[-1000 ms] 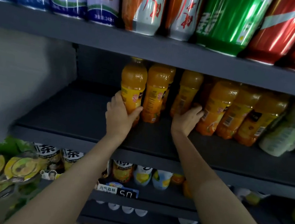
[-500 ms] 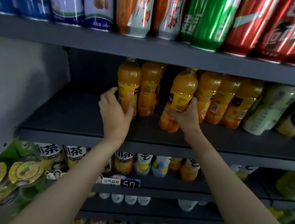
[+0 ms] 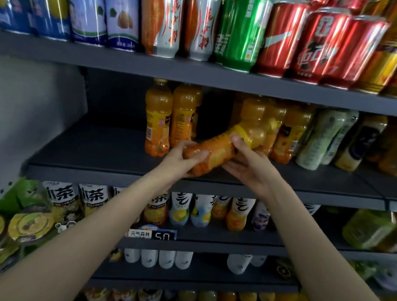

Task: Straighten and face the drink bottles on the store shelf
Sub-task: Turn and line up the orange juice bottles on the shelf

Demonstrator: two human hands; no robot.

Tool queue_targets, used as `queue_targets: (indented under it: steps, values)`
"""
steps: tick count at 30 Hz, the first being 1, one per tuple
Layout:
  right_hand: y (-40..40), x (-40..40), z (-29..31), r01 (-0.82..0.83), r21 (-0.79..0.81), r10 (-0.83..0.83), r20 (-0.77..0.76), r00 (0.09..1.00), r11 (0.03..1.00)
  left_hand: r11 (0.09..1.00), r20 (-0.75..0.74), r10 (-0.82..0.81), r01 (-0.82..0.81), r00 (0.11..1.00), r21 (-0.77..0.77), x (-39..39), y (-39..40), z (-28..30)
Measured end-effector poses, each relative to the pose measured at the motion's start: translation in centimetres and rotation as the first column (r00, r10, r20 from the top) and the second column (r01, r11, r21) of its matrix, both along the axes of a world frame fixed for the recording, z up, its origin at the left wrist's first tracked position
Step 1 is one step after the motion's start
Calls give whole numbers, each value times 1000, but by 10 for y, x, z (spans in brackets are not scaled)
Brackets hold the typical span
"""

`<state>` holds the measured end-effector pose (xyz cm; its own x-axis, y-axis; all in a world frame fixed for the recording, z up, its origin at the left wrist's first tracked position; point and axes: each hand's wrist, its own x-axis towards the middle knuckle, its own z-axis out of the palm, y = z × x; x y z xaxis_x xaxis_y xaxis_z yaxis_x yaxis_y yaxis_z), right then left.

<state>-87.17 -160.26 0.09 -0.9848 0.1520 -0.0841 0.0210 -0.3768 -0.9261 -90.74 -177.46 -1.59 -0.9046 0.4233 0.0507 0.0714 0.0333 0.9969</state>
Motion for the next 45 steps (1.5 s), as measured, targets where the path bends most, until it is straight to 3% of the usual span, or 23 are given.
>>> queue_targets:
  steps: [1,3,5,6,8,10,12,16,17,19,21,26,28,33,35,37,39,41,43,45]
  values:
    - [2,2,-1,27,-118,-20,62,998,993,988,-204,54,-82,978,-128,-1,-1,1]
    - [1,4,-6,119,-334,-78,133,988,935,948,-537,19,-185,844,-259,1,0,7]
    - [-1,4,-11,174,-438,-125,138,982,882,936,-665,-39,-205,746,-285,2,4,12]
    - [0,5,-12,179,-461,-137,125,983,869,933,-666,-38,-212,745,-291,1,6,13]
    - [5,8,-10,179,-447,-156,87,984,877,946,-507,-22,-147,862,-290,-1,7,15]
    - [12,12,-6,187,-394,-179,59,982,900,993,-93,-70,60,993,-102,4,8,16]
    - [19,16,0,177,-359,-182,20,983,916,982,181,-167,148,969,113,5,10,15]
    - [28,23,6,125,-312,-147,-48,988,942,971,215,-206,172,955,167,8,14,18]
    - [29,24,7,118,-284,-136,-46,990,952,979,159,-188,172,969,110,9,15,17]
    - [28,28,7,112,-184,-114,1,993,977,984,-130,-113,92,985,-153,13,14,18]
    - [25,32,5,106,-123,-97,74,993,987,945,-420,-115,-31,900,-325,17,12,18]
    - [14,32,-2,148,-172,-134,89,987,974,909,-653,-119,-183,748,-375,23,2,14]
    - [11,30,-2,135,-97,-132,42,990,986,915,-608,-113,-156,786,-372,21,-3,16]
    - [9,33,8,54,141,-38,-112,993,989,961,-217,-136,76,967,-267,16,-15,21]
    - [8,35,10,-26,144,47,-148,988,989,961,33,-237,239,971,-142,20,-18,18]
    - [7,35,10,-75,136,96,-156,983,988,952,146,-292,302,945,-54,22,-21,15]
    - [5,34,11,-70,171,92,-125,988,983,956,18,-218,217,976,-199,23,-20,13]
    - [1,32,14,-33,212,45,-49,998,977,911,-280,-89,-35,956,-410,21,-18,7]
    - [-3,31,12,20,174,-21,4,1000,985,864,-517,-20,-245,856,-439,20,-15,-4]
    - [-6,29,10,93,142,-94,-4,996,985,866,-614,12,-315,790,-389,18,-12,-14]
